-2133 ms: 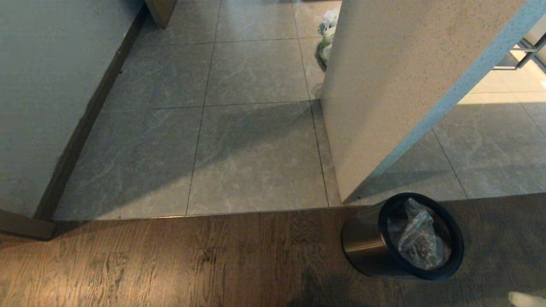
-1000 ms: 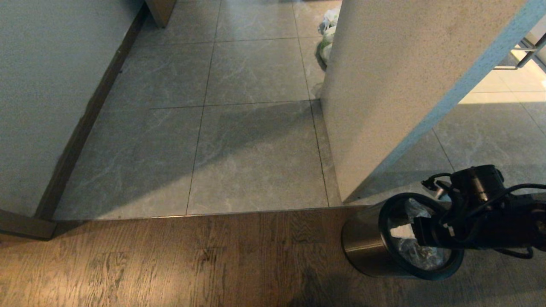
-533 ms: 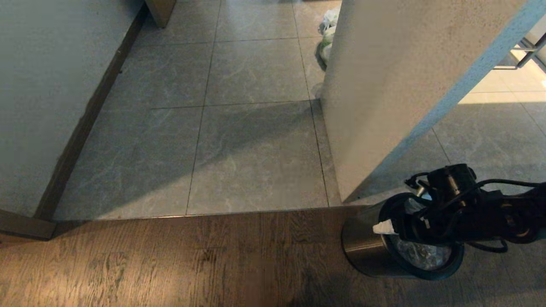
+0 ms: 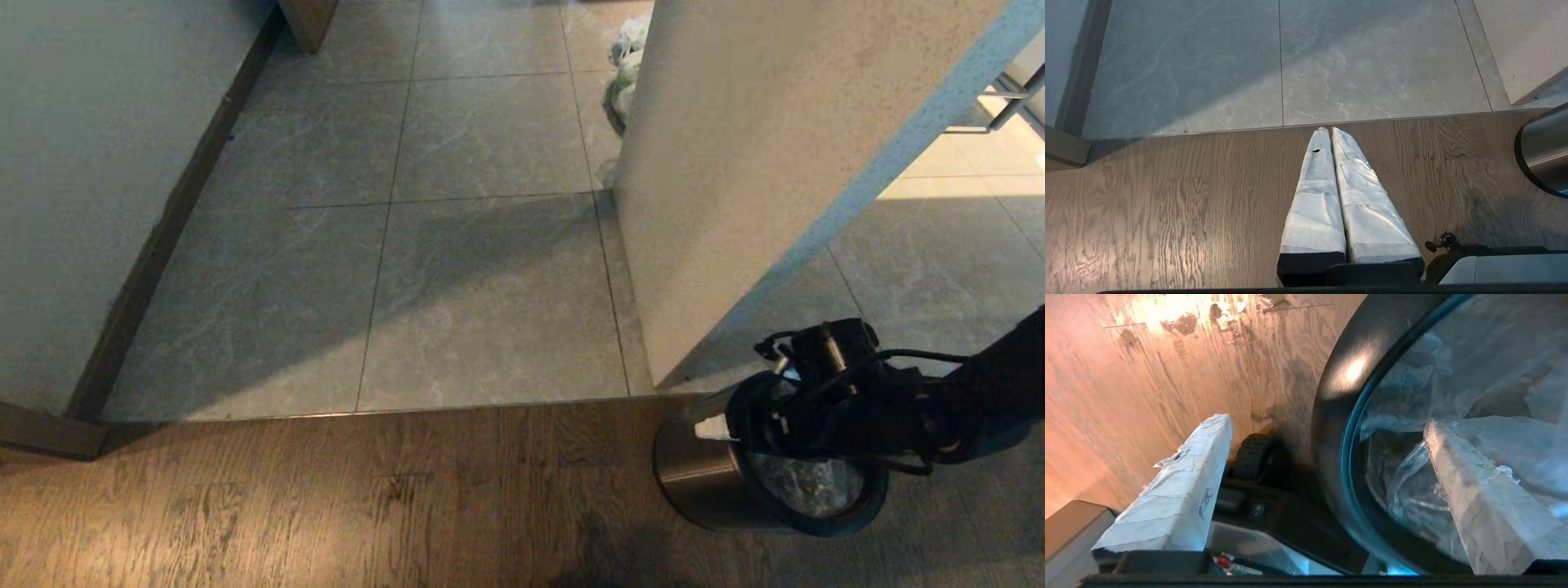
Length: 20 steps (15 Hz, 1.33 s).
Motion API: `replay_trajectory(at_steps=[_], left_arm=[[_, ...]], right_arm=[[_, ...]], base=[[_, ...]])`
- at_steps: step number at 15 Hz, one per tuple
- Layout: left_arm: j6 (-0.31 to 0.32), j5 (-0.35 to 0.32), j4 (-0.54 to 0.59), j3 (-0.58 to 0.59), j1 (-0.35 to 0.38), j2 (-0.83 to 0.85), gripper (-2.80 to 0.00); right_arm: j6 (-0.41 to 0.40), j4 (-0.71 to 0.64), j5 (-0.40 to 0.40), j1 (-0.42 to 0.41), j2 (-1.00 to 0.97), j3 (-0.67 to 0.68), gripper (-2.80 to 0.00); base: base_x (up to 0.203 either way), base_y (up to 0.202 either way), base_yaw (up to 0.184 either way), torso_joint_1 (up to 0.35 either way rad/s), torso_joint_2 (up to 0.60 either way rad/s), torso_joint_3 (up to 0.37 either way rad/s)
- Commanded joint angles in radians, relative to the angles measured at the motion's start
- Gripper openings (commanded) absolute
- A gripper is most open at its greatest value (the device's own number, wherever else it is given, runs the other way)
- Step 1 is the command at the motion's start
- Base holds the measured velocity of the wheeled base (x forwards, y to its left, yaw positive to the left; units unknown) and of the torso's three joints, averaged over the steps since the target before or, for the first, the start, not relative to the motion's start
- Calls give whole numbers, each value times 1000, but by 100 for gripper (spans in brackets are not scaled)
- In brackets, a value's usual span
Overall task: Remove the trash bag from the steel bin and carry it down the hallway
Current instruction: Place the outer trash can on the ground
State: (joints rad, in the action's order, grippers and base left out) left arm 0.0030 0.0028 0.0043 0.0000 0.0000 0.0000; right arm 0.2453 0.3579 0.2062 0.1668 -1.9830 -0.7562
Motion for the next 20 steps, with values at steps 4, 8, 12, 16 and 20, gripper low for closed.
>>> replay_trajectory(at_steps=[4, 8, 12, 16, 20], left_arm=[[0, 0, 0, 0, 0, 0, -280], [0, 0, 0, 0, 0, 0, -280], [0, 0, 0, 0, 0, 0, -280], [0, 0, 0, 0, 0, 0, -280], [0, 0, 0, -1, 0, 0, -280]], right_arm=[[-1, 53, -31, 8, -46, -9, 0], [-3, 83, -102, 35, -76, -17, 0], [-3, 86, -103, 51, -88, -25, -280], [-9, 79, -191, 69, -108, -32, -280], [-11, 79, -198, 72, -80, -21, -280]], base=[[0, 0, 0, 0, 0, 0], [0, 0, 0, 0, 0, 0], [0, 0, 0, 0, 0, 0], [0, 0, 0, 0, 0, 0], [0, 0, 0, 0, 0, 0]])
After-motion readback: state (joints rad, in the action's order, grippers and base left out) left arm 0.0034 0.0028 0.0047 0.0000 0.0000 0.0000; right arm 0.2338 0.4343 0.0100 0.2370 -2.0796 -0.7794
